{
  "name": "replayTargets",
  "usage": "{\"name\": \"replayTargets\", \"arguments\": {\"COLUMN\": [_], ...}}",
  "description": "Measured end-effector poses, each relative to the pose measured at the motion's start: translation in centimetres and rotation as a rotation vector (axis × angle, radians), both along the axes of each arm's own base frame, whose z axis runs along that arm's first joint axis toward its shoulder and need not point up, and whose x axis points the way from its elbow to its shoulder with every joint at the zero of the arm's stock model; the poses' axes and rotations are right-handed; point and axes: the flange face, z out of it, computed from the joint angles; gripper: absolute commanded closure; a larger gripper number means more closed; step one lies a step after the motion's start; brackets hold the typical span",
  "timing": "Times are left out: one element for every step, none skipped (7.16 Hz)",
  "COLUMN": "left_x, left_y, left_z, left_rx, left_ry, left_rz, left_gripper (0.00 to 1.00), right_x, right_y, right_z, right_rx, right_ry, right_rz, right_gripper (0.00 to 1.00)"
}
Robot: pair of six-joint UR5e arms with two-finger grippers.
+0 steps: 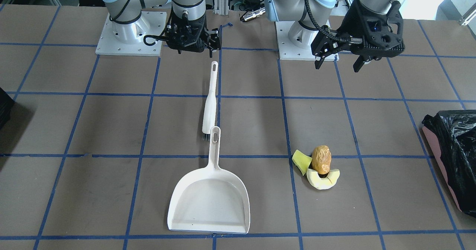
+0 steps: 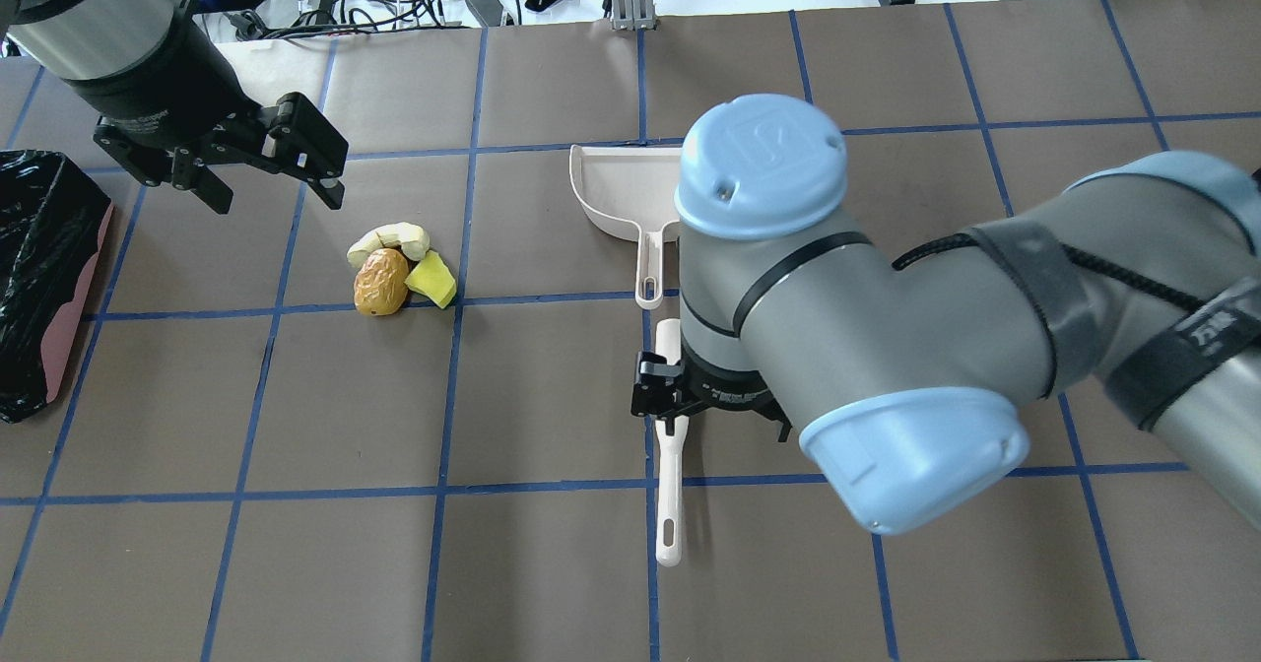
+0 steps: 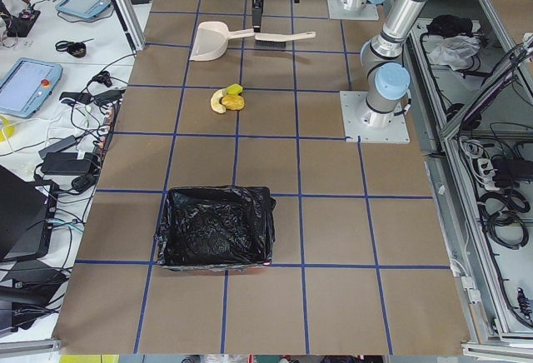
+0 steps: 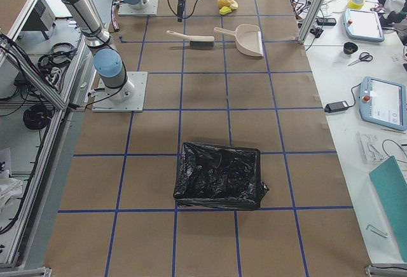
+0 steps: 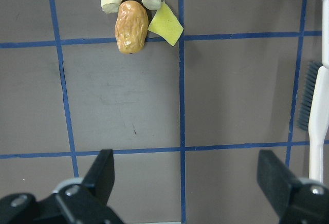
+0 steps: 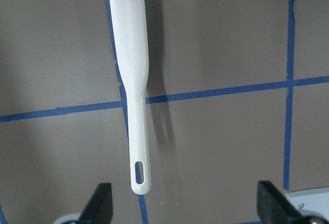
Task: Sweep and dump trash in nearest bin
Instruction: 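Lower the right gripper onto the white brush handle and grasp it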
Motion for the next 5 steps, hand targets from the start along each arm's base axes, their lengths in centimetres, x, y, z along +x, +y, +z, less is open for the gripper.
{"name": "replayTargets", "arguments": {"left_x": [0.0,0.0,0.0,0.1,0.1], "left_y": [-0.1,-0.3,-0.5,-0.8,-1.5], "left_z": [-0.1,-0.3,-0.4,-0.5,-0.6], "left_rx": [0.001,0.000,0.000,0.001,-0.008], "left_ry": [0.001,0.004,0.006,0.008,0.009], "left_rz": [0.000,0.000,0.000,0.003,0.010], "left_gripper": [0.00,0.00,0.00,0.00,0.00], "right_x": [0.4,0.6,0.7,0.8,0.9], "right_y": [0.3,0.5,0.6,0.8,0.9], "right_z": [-0.8,-1.1,-1.4,-1.6,-2.2], "right_rx": [-0.002,-0.001,0.003,0.007,0.018], "right_ry": [0.002,0.002,0.000,0.000,0.006], "right_rz": [-0.008,-0.013,-0.021,-0.030,-0.042], "right_gripper": [0.00,0.00,0.00,0.01,0.01]}}
